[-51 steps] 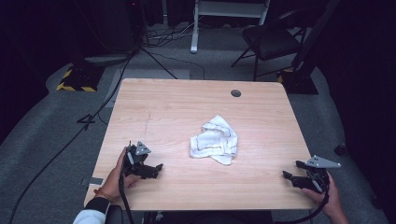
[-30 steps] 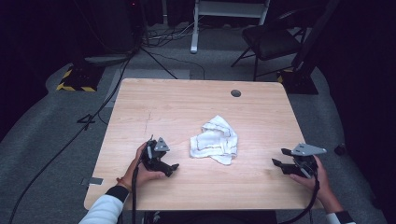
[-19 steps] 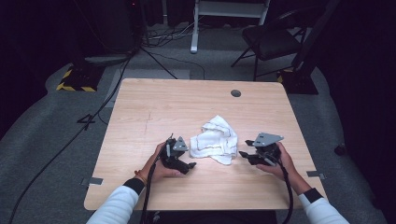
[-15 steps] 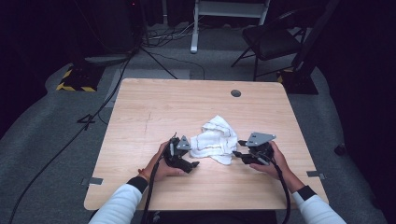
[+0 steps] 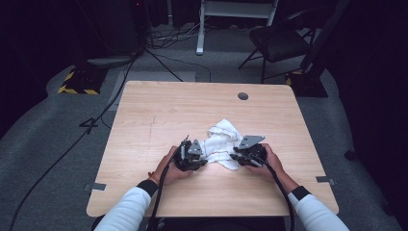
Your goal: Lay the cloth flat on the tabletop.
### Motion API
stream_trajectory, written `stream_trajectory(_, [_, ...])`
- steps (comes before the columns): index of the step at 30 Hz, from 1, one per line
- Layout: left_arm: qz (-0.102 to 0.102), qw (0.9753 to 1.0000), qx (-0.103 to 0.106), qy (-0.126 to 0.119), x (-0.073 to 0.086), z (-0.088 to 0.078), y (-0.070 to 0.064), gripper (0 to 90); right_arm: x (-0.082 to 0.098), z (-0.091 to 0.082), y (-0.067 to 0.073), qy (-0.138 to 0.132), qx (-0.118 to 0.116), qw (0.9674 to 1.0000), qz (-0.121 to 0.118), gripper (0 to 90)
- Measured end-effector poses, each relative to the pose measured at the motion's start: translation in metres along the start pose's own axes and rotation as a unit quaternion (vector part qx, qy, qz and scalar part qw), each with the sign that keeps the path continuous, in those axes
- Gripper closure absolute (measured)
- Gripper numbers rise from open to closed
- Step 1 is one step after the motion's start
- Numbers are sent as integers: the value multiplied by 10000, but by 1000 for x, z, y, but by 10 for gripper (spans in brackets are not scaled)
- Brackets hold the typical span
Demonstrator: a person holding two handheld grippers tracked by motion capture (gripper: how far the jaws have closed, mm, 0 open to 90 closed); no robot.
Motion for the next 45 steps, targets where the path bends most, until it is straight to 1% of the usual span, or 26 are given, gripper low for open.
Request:
stream_trajectory(4, [105, 9999, -8, -79, -1, -7, 1, 854, 1, -10, -5, -160, 105, 9998, 73, 810])
stream_trajectory(8, [102, 9997, -53, -202, -2, -15, 3, 866, -1, -22, -10, -386, 209, 9989, 180, 826])
stream_trajectory(10, [103, 9994, -104, -315, -3, -21, 4, 868, -2, -33, -14, -581, 289, 9976, 242, 830])
stream_trajectory(11, [133, 9990, -134, -400, -5, -28, 4, 869, -4, -44, -17, -786, 329, 9959, 308, 833])
stream_trajectory(12, [133, 9990, -134, -400, -5, -28, 4, 869, -4, -44, -17, -786, 329, 9959, 308, 833])
stream_trajectory(15, [132, 9970, -243, -726, -12, -44, 7, 870, -10, -65, -23, -1147, 405, 9915, 465, 839])
stream_trajectory(17, [103, 9959, -312, -847, -16, -50, 8, 871, -11, -70, -25, -1210, 420, 9904, 526, 839])
stream_trajectory(18, [116, 9939, -385, -1024, -20, -61, 9, 871, -15, -83, -28, -1398, 443, 9871, 645, 841])
stream_trajectory(19, [142, 9928, -441, -1104, -23, -67, 10, 871, -15, -87, -29, -1474, 456, 9857, 674, 841])
stream_trajectory(21, [144, 9919, -482, -1168, -25, -73, 10, 871, -17, -93, -30, -1549, 464, 9842, 716, 841])
stream_trajectory(22, [189, 9901, -547, -1279, -31, -83, 11, 871, -20, -106, -32, -1714, 402, 9810, 811, 843])
stream_trajectory(25, [251, 9887, -599, -1353, -35, -91, 10, 871, -23, -122, -31, -1939, 402, 9766, 834, 844])
stream_trajectory(26, [333, 9869, -655, -1434, -40, -99, 9, 872, -24, -127, -30, -1993, 391, 9755, 846, 844])
stream_trajectory(28, [386, 9862, -681, -1459, -43, -103, 8, 872, -25, -132, -29, -2054, 397, 9743, 835, 844])
stream_trajectory(29, [432, 9853, -713, -1493, -46, -108, 7, 872, -27, -141, -27, -2171, 429, 9718, 817, 844])
stream_trajectory(30, [467, 9845, -738, -1522, -49, -112, 6, 872, -27, -141, -27, -2171, 429, 9718, 817, 844])
stream_trajectory(31, [507, 9829, -791, -1586, -54, -119, 4, 872, -29, -150, -24, -2296, 429, 9688, 832, 844])
stream_trajectory(32, [507, 9829, -791, -1586, -54, -119, 4, 872, -29, -150, -24, -2296, 429, 9688, 832, 844])
stream_trajectory(33, [535, 9813, -801, -1667, -57, -125, 3, 872, -31, -160, -22, -2462, 396, 9647, 851, 844])
stream_trajectory(34, [618, 9788, -851, -1759, -62, -134, 1, 872, -32, -166, -20, -2533, 372, 9626, 885, 845])
stream_trajectory(36, [676, 9764, -873, -1855, -65, -143, -2, 872, -33, -176, -16, -2659, 369, 9590, 907, 845])
stream_trajectory(37, [676, 9764, -873, -1855, -65, -143, -2, 872, -33, -179, -14, -2689, 370, 9582, 907, 845])
stream_trajectory(40, [778, 9728, -942, -1970, -70, -158, -8, 872, -34, -193, -6, -2826, 393, 9541, 911, 845])
stream_trajectory(41, [778, 9728, -942, -1970, -70, -158, -8, 872, -34, -193, -6, -2826, 393, 9541, 911, 845])
stream_trajectory(42, [814, 9719, -981, -1981, -71, -162, -9, 872, -35, -200, 0, -2908, 405, 9518, 886, 845])
stream_trajectory(45, [772, 9718, -1026, -1979, -73, -164, -7, 872, -37, -204, 6, -2915, 467, 9518, 837, 845])
Point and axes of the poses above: each handheld gripper's, and its own axes: z roughly forward along the jaws, x roughly out of its underside, y roughly to its left, the point moved 2 cm from there along z, roughly forward along the jaws, and after that the axes turned 13 degrees about z, right-handed, at the moved point
